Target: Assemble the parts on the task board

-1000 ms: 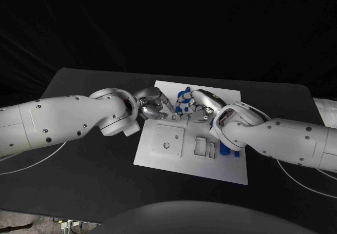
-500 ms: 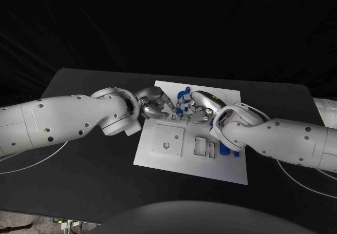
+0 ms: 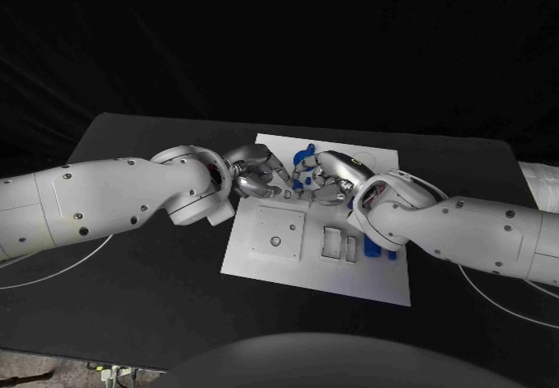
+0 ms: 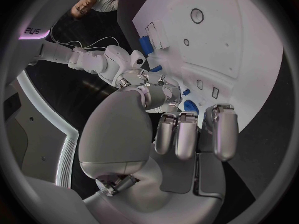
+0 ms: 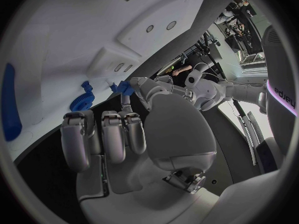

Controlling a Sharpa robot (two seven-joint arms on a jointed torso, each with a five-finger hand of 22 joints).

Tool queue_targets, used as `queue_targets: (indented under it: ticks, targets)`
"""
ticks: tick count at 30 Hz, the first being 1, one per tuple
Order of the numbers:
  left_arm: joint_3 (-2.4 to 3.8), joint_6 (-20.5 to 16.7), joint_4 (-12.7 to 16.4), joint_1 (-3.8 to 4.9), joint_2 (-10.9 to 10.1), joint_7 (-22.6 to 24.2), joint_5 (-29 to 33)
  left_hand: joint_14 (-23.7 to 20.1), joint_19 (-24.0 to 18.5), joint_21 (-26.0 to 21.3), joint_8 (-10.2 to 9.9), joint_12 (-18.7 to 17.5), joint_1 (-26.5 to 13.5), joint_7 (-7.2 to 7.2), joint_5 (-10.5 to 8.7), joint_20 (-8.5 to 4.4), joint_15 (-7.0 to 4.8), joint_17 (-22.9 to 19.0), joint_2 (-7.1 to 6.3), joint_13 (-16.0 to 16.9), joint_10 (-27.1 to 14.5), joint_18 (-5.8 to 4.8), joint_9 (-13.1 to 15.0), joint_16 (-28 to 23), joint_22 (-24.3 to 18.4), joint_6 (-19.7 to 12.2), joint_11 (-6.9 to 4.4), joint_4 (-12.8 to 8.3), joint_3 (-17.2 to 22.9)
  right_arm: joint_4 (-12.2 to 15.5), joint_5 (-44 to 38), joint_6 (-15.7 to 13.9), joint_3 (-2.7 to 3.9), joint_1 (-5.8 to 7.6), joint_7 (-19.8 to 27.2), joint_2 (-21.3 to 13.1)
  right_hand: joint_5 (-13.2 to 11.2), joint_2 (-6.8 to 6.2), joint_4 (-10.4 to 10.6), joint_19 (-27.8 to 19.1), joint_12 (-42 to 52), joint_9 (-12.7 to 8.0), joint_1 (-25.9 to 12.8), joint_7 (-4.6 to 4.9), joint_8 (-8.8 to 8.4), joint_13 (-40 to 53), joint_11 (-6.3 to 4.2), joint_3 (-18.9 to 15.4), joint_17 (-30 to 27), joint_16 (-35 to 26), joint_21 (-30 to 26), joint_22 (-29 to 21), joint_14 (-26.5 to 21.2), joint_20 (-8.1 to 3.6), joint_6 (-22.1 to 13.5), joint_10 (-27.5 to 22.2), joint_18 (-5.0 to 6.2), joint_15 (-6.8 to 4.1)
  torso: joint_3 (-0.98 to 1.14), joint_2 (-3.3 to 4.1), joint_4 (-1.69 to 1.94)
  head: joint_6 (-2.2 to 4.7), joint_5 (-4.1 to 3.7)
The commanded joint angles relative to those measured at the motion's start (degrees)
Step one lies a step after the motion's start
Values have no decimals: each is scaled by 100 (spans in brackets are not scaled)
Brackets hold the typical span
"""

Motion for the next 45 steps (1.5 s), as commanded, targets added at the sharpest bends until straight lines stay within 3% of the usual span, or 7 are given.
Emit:
queue_targets:
  ticks: [1, 9, 17, 19, 30, 38, 45]
  targets:
    - [3, 3, 22, -6, 0, 33, 43, 602, 111, 33, 117, 17, -22, -35, 30, 15, -9, 1510, 46, 1506, 616, -6, 43, 14, 1283, 193, 3, -11, -20, 12, -30, -31, 6, -1, 133, 5, -14, 34, 6, 372, 22, 799, -1, -12, 15, 1507, 45, 29, 1510, 20, -18, 1396, 617, 18, 8, 596, 4, 38, -2, -5, 5, 0, 13]
    - [1, -208, -8, -6, -55, -39, 37, 602, 80, 1, 351, 17, 5, -78, 6, -30, -55, 1510, 110, 1506, 616, 4, 144, 14, 1269, 299, -43, -24, -176, 28, 86, -334, 6, -1, 349, -26, -14, 38, 5, 381, 22, 801, 1, -13, 13, 1507, 45, 33, 1510, 20, -7, 1401, 617, 19, 10, 596, 1, 39, -3, -8, 8, 0, 24]
    - [-2, -234, -51, -55, -58, -153, 35, 602, 27, -55, 1149, 17, 102, -74, 12, -34, -60, 1510, 266, 1506, 616, 18, 518, 14, 1248, -208, -32, 0, -445, 107, 278, -623, 6, -1, 588, -82, -15, 40, 6, 391, 22, 803, 0, -13, 13, 1507, 45, 34, 1510, 20, 5, 1406, 617, 20, 13, 596, -3, 39, -5, -7, -5, 0, 48]
    - [-2, -201, -60, -76, -47, -167, 35, 602, 23, -59, 1260, 17, 109, -75, 8, -36, -57, 1510, 289, 1506, 616, 20, 568, 14, 1247, -240, -37, 17, -449, 125, 313, -646, 6, -1, 613, -89, -15, 40, 6, 391, 22, 803, 0, -13, 13, 1507, 45, 34, 1510, 20, 5, 1406, 617, 20, 13, 596, -3, 39, -4, -2, -2, 0, 36]
    - [-2, -243, -116, -156, 30, -8, 266, 602, -39, -129, 1294, 17, 169, -14, 26, -4, -12, 1510, 406, 1506, 616, 39, 564, 14, 1219, -607, 12, 157, -548, 200, 475, -671, 6, -1, 721, -111, -25, 41, 11, 392, 22, 811, -9, -14, 15, 1507, 46, 31, 1510, 20, 6, 1406, 617, 21, 28, 596, -3, 41, 1, 2, 3, 0, 34]
    - [-2, -270, -89, -164, 27, 328, 388, 602, -45, -133, 1538, 17, 241, -50, 45, 6, -15, 1510, 397, 1506, 616, 41, 653, 14, 1221, -452, -8, 165, -651, 197, 510, -557, 6, -1, 690, -117, -30, 44, 9, 388, 22, 815, -6, -16, 15, 1507, 45, 34, 1510, 20, 1, 1404, 617, 22, 33, 596, -2, 42, 0, 1, 7, 0, 44]
    - [-2, -275, -35, -166, 29, 488, 404, 602, -46, -134, 1531, 17, 252, -49, 49, 4, -17, 1510, 397, 1506, 616, 41, 647, 14, 1221, -489, -8, 169, -648, 180, 502, -470, 6, -1, 628, -110, -32, 44, 8, 384, 22, 815, -4, -16, 14, 1507, 45, 35, 1510, 20, -4, 1402, 617, 22, 33, 596, 0, 42, -3, 0, 4, 0, 40]
